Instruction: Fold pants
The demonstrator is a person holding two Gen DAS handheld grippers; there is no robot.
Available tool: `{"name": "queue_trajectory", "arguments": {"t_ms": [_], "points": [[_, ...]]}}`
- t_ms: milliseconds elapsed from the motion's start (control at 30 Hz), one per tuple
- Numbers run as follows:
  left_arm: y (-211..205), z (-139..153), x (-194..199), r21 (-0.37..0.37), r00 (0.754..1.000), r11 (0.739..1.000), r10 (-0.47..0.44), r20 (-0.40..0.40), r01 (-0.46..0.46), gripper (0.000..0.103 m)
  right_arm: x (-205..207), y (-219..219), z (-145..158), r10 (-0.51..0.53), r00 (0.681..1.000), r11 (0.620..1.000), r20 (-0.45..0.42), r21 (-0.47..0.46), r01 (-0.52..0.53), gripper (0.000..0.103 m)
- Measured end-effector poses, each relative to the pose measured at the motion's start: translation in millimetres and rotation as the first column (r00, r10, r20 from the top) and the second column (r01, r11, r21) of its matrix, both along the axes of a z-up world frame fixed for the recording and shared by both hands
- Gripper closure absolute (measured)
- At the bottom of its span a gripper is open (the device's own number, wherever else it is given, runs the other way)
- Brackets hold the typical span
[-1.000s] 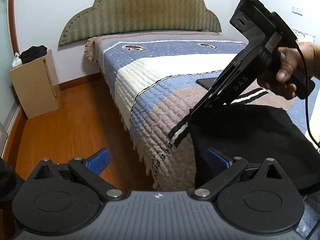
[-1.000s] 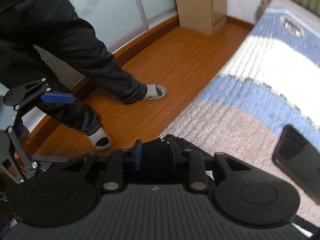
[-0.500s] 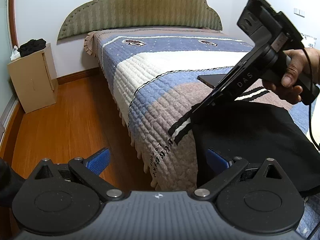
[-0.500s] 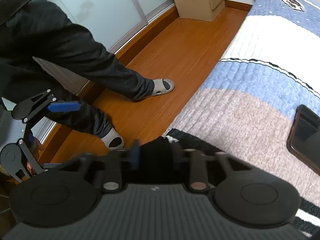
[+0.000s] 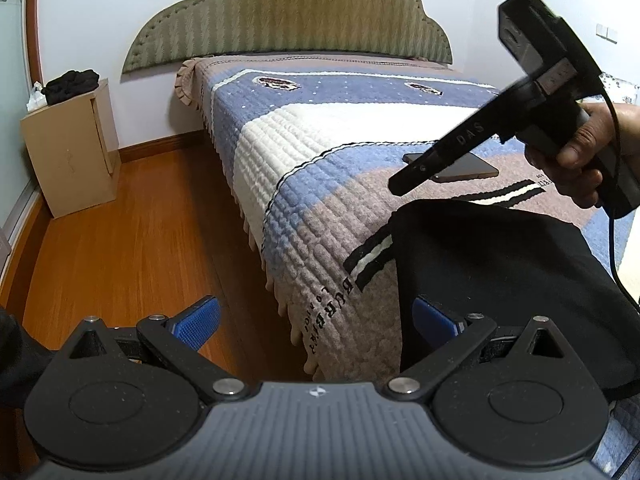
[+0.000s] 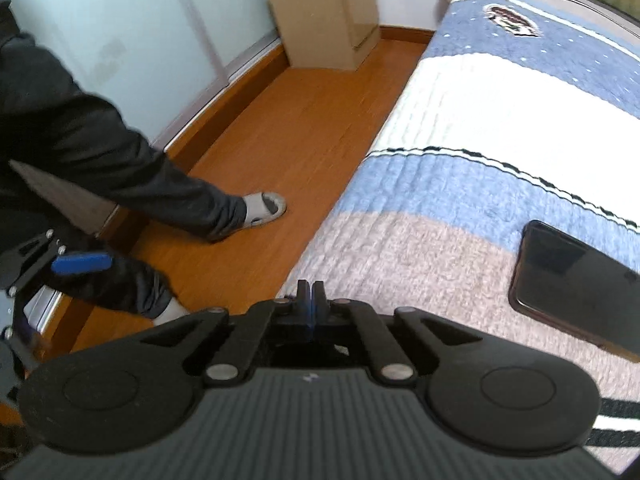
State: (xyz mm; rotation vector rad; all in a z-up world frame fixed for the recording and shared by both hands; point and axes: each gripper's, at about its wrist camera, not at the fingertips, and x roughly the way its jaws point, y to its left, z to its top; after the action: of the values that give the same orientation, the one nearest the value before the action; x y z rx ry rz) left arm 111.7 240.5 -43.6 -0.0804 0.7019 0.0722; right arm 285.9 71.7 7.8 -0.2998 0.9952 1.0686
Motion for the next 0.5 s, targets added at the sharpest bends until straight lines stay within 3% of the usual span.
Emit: {"name": "queue_trajectory", "arguments": {"t_ms": [67,100,133,200,233,333,400,433,467,500], "points": [[1,1,-1,0.003,1.0,1.0,0.0,0.002,0.0,0.0,-5,-3,4,-0.02,0.999,1.0,0.038,0.013,0.019,0.09],[1,0,-1,0.004,1.0,1.0,0.004,0.0,-0.004,0.0,-11,-3,7,-0.009,0.997,1.0,0.078,0.002,0.009,0.078],[1,0,-1,0.003,1.0,1.0,0.009,-0.004,-0.009,0.0,-17,-3,9,-0.001,0.995,1.0,0.099,0.0,0.001,0.048],[1,0,-1,-0.001,1.0,1.0,0.015,-0.009,-0.015,0.0,-27,-2,12,-0.001,0.989,1.0,0.148,-0.025,0.005,0.018],[1,0,-2,-0.004,1.0,1.0,0.015,-0.008,-0.015,0.0,-30,0,14,-0.005,0.984,0.999,0.176,-0.045,0.013,0.009],[1,3,-7,-0.014,1.0,1.0,-0.005,0.004,0.005,0.0,-25,-2,23,-0.085,0.973,0.993,0.217,-0.057,0.099,0.002],[0,2,-8,-0.017,1.0,1.0,-0.014,0.0,0.014,0.0,-15,-16,33,-0.097,0.986,0.995,0.139,0.038,0.092,0.003],[-1,1,-8,-0.014,1.0,1.0,-0.011,-0.001,0.011,0.0,-13,-21,35,-0.054,0.992,0.996,0.114,0.073,0.046,0.011],[-1,0,-7,-0.013,1.0,1.0,-0.009,-0.003,0.009,0.0,-16,-21,36,-0.007,0.991,0.998,0.131,0.06,-0.001,0.016],[-1,-1,-7,-0.015,1.0,1.0,-0.007,-0.006,0.007,0.0,-20,-18,34,0.046,0.986,0.999,0.163,0.011,-0.048,0.028]]}}
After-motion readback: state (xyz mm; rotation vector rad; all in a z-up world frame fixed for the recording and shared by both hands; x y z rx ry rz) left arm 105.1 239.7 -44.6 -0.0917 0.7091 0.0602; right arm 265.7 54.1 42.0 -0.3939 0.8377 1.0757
